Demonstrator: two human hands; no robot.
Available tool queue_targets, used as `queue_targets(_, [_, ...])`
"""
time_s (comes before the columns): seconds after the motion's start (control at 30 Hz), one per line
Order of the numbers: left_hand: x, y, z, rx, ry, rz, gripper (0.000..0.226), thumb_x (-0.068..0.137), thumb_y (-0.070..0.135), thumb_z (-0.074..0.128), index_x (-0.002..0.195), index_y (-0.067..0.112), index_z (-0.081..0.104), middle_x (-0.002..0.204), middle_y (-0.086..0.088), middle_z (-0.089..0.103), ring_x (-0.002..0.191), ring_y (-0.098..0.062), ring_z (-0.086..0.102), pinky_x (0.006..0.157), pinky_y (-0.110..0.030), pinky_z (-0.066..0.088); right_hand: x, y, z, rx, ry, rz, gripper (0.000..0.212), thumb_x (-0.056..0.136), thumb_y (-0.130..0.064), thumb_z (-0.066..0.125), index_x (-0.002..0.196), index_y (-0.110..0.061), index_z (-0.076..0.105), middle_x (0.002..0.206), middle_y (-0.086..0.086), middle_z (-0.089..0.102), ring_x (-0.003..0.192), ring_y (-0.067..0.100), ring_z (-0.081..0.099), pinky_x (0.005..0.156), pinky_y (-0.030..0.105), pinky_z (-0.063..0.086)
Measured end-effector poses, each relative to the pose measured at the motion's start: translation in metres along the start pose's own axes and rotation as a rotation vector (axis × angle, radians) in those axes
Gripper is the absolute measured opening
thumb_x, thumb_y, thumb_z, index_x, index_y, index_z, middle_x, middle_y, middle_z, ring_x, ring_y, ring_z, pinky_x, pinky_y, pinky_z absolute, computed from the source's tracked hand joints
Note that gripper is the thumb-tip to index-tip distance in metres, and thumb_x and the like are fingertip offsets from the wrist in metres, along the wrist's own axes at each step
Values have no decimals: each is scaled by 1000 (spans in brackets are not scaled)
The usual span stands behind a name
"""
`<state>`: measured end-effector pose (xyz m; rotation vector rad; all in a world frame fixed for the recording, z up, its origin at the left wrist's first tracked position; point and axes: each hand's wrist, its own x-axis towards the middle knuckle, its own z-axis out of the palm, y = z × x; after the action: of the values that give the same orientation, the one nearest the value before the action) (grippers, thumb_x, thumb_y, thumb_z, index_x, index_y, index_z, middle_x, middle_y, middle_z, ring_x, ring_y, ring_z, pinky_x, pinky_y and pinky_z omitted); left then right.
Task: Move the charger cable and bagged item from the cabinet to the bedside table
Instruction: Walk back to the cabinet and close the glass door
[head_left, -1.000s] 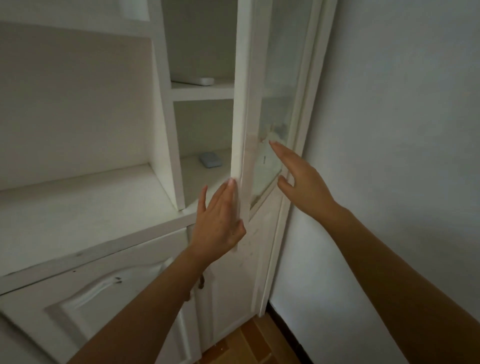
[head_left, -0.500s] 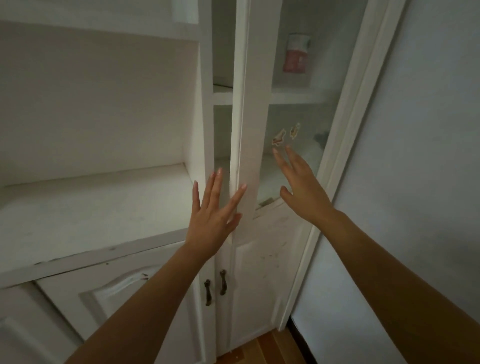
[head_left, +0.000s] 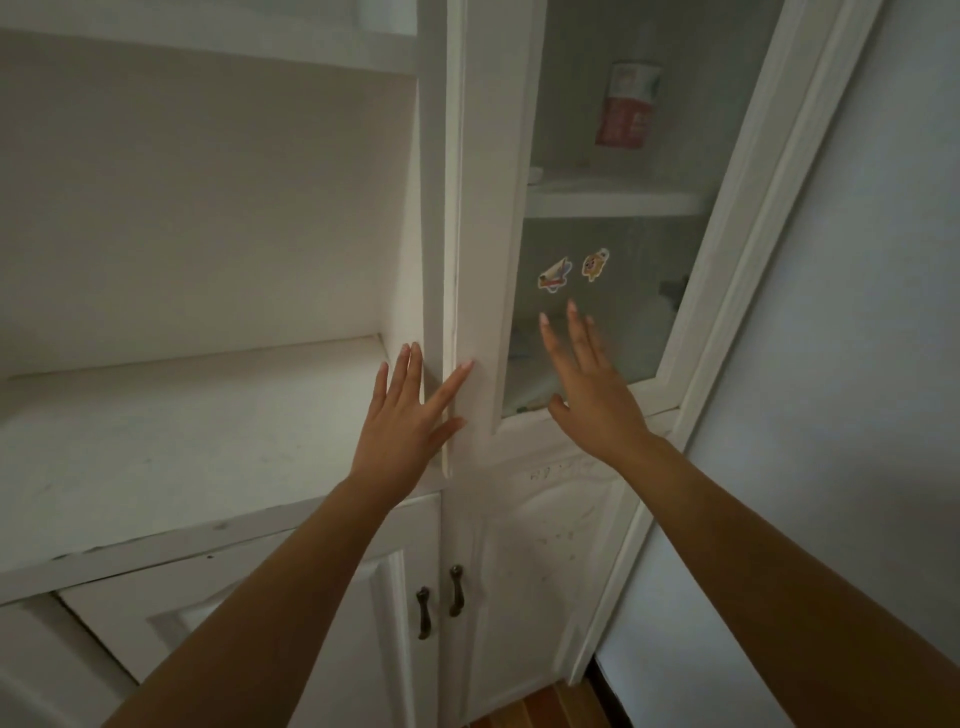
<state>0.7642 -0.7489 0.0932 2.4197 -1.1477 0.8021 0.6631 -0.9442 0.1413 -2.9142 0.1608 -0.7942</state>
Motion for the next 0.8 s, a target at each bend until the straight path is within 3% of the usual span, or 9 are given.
queue_targets(0.13, [1,-2,4,-1,22,2,57,89,50,24,141,36,2,147,-26,22,137,-31,5,110,-46,7,4,2,9,-56,20,7,94,82,-6,56,138,-31,-15,154,9,-14,139,33,-12,106,47,29])
queue_targets(0.47, [3,8,11,-114,106,-130,60,87,27,46,139,30,15,146,-22,29,135,-27,12,109,-47,5,16,0,10,-100,-39,29,96,85,-13,58,135,-31,-21,153,9,-19,137,34,-19,108,48,24])
queue_targets(0.8, [2,9,9,14,100,-152,56,85,32,40,138,26,25,142,-20,38,133,-31,28,108,-51,7,20,-1,8,-136,-77,38,96,85,-17,59,136,-30,-21,153,9,-19,138,34,-18,110,48,16])
